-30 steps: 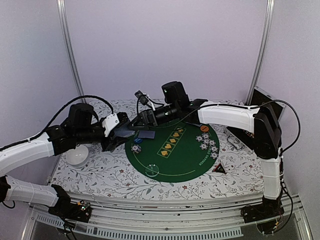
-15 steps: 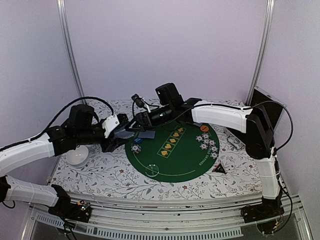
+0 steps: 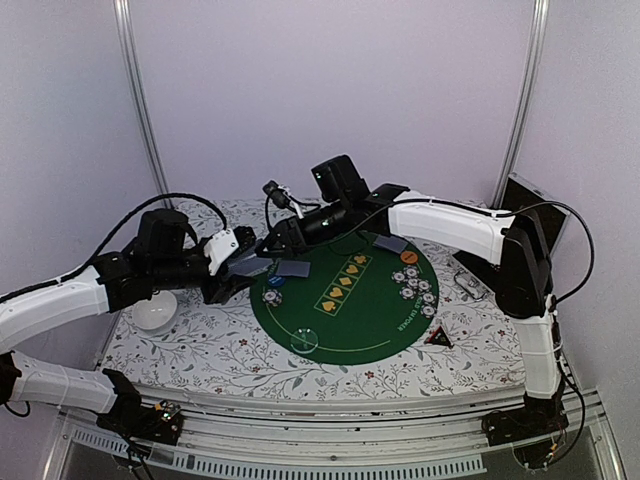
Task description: Distribute texas hold em gaming equipment
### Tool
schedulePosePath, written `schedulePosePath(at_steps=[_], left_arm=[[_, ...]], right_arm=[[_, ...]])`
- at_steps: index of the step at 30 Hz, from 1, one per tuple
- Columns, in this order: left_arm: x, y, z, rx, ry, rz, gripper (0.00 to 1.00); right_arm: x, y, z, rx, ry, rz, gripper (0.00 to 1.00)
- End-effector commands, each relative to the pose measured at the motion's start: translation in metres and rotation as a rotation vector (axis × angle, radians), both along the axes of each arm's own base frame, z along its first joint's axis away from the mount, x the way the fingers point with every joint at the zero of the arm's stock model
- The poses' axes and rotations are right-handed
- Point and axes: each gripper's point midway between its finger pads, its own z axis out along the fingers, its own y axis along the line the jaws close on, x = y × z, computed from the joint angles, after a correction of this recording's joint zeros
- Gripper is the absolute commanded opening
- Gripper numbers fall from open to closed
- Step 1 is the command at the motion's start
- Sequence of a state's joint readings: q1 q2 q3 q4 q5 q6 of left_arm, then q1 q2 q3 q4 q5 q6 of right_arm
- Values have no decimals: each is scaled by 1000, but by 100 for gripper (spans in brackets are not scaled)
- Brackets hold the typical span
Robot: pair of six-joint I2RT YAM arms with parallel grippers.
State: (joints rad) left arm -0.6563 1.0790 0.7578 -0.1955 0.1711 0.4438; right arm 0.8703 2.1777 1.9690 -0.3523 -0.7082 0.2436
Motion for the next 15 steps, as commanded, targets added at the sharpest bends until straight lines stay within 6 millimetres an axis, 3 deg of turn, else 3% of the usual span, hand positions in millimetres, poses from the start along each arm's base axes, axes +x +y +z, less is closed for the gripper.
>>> schedulePosePath(at_steps=[1, 13, 15], left_arm=[[1, -5, 18, -45, -50, -19, 55], [1, -5, 17, -42, -48, -18, 55], [1, -5, 16, -43, -46, -17, 55]], right_arm=[[-3, -6, 31, 24, -30, -2, 46], [-10, -13, 47, 26, -34, 3, 14], [-10, -14, 48, 22, -32, -1, 12]])
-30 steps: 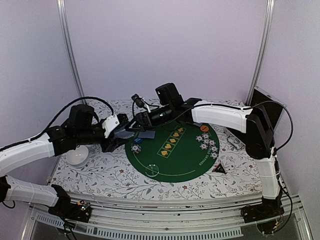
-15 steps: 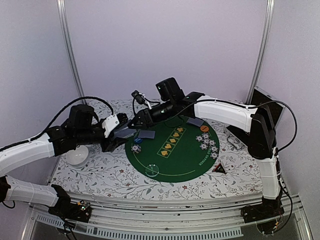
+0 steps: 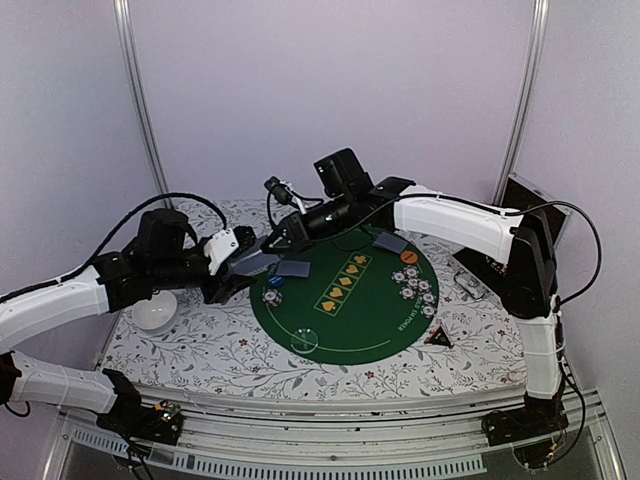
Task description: Distribute texas hold em gaming equipment
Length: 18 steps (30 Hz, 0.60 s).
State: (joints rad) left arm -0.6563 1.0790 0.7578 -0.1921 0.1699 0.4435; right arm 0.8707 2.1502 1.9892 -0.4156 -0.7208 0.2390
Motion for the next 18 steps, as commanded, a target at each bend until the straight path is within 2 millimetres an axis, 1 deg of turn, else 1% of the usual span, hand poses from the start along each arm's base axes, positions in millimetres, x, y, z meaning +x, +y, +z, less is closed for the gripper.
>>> schedulePosePath(at_steps=[1, 3, 6, 8, 9, 12, 15, 18], left_arm=[[0, -5, 16, -41, -43, -20, 55], [0, -5, 16, -41, -43, -19, 55], [0, -5, 17, -42, -45, -19, 55], [1, -5, 16, -42, -45, -18, 55], [1, -5, 16, -40, -44, -17, 55], [1, -5, 16, -41, -44, -17, 55], [1, -5, 15, -40, -43, -19, 56], [1, -5, 15, -41, -41, -19, 56]], right_arm=[[-2, -8, 34, 28, -45, -15, 12], [-1, -9, 34, 22, -46, -19, 12], [-2, -9, 38, 26, -46, -15, 18], [-3, -9, 39, 25, -44, -14, 18], [-2, -9, 40, 24, -46, -17, 15], [-1, -11, 41, 11, -57, -29, 4], [-2, -14, 44, 2, -68, -33, 2], [-1, -18, 55, 12, -86, -35, 1]])
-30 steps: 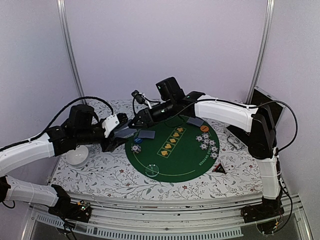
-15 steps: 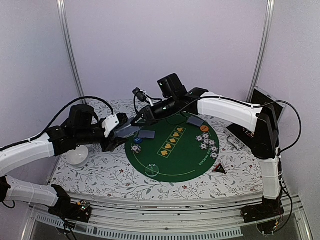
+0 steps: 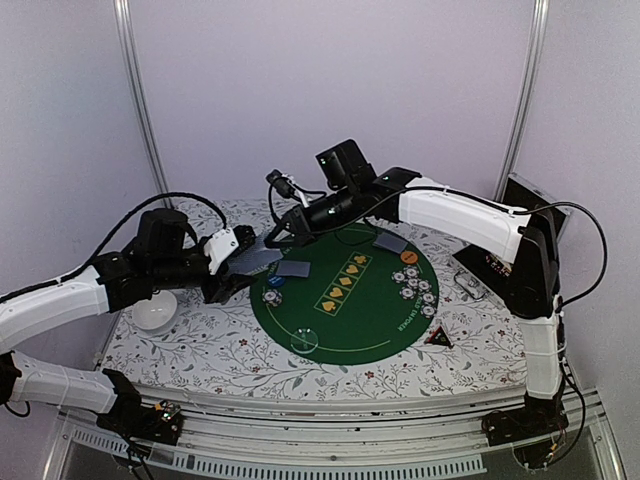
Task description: Distribute texas hold em gaming equipment
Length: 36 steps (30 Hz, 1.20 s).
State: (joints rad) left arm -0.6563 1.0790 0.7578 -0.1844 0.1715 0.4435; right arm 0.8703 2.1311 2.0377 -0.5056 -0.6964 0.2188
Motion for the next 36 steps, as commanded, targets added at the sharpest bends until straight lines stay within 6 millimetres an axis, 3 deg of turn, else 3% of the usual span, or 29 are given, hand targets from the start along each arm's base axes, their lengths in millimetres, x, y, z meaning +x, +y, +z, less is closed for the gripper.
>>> schedulePosePath(at_steps=[1, 12, 14, 17, 20, 22, 27, 30, 33, 36], left_arm=[[0, -5, 14, -35, -36, -17, 55], [0, -4, 16, -37, -42, -13, 55], [0, -3, 17, -38, -44, -11, 55], [0, -3, 18, -43, -47, -13, 56], [-1, -3, 20, -47, -51, -13, 55], [-1, -2, 22, -49, -55, -12, 56], [-2, -1, 24, -51, -63, -10, 56], [-2, 0, 25, -51, -69, -6, 56], [-2, 1, 25, -51, -75, -4, 56], [-2, 1, 26, -52, -78, -5, 56]], right_arm=[[-1, -13, 47, 48, -74, -16, 1], [1, -35, 109, 203, -34, 28, 1], [9, -42, 115, 215, -36, 7, 1], [49, -64, 108, 202, -45, -125, 2], [100, -88, 82, 235, 40, -305, 1], [126, -95, 40, 250, 130, -429, 1], [180, -74, -45, 258, 343, -526, 1], [195, -56, -103, 229, 487, -523, 2], [199, -46, -135, 239, 610, -533, 1], [198, -41, -154, 234, 691, -552, 1]])
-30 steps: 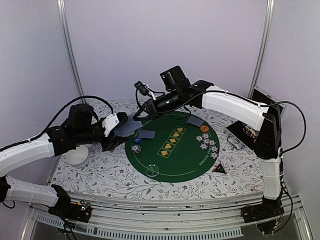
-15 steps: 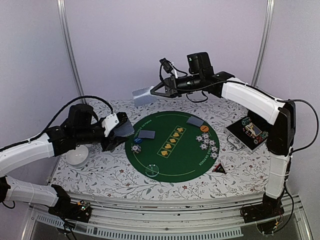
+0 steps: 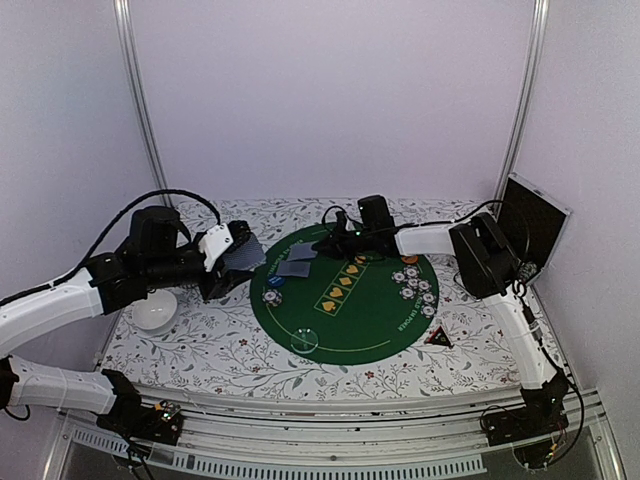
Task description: Distribute texas hold em gaming equipment
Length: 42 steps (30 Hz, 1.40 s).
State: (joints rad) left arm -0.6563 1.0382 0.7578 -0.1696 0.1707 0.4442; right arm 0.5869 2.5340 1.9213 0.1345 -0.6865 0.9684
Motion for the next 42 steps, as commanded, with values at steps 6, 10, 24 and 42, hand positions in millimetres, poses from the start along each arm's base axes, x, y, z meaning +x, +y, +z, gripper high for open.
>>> schedulePosePath(at_steps=[6, 10, 24, 42], left_arm=[[-1, -1, 8, -20, -32, -12, 56], [-1, -1, 8, -19, -33, -8, 56], [-1, -1, 9, -20, -34, -10, 56], [-5, -4, 9, -24, -34, -41, 56]], right_arm=[[-5, 27, 7, 122, 115, -4, 3], [-12, 33, -4, 119, 148, 12, 6], [-21, 15, 42, 67, 34, -35, 58], [-139, 17, 227, 17, -796, 344, 99]])
